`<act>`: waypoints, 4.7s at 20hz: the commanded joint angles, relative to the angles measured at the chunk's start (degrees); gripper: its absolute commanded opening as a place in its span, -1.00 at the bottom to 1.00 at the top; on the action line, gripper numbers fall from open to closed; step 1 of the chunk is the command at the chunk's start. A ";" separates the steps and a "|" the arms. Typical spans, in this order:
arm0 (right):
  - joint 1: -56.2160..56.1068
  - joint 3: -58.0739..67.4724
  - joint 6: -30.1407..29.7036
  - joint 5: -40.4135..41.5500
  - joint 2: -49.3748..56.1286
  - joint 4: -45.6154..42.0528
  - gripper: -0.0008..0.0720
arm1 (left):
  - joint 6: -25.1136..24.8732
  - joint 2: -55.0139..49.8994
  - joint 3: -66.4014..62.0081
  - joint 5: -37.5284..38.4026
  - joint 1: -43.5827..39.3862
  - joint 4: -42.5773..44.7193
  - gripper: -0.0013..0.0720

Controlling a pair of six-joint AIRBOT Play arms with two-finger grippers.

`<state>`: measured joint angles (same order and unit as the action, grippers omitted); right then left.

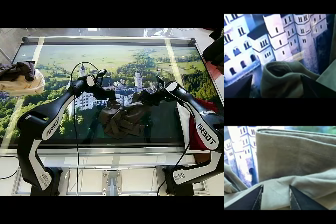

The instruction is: Fold the shirts.

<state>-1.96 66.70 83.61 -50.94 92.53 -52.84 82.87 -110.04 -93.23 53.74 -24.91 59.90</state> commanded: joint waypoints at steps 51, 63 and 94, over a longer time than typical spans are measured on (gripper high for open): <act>2.62 38.12 0.20 -35.04 -31.95 -27.85 -0.95 | -3.67 46.05 -0.66 9.86 26.82 -1.86 -0.93; 2.64 43.39 0.17 -34.58 -45.55 -28.24 -0.96 | 4.37 70.97 -0.15 6.51 27.98 21.16 -0.93; 20.65 30.80 -6.43 -34.18 -15.08 -26.10 0.13 | 3.34 51.89 33.03 10.95 57.05 18.56 0.84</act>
<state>13.91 107.26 81.30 -79.83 86.39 -79.11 86.17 -67.61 -73.78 58.22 24.21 79.29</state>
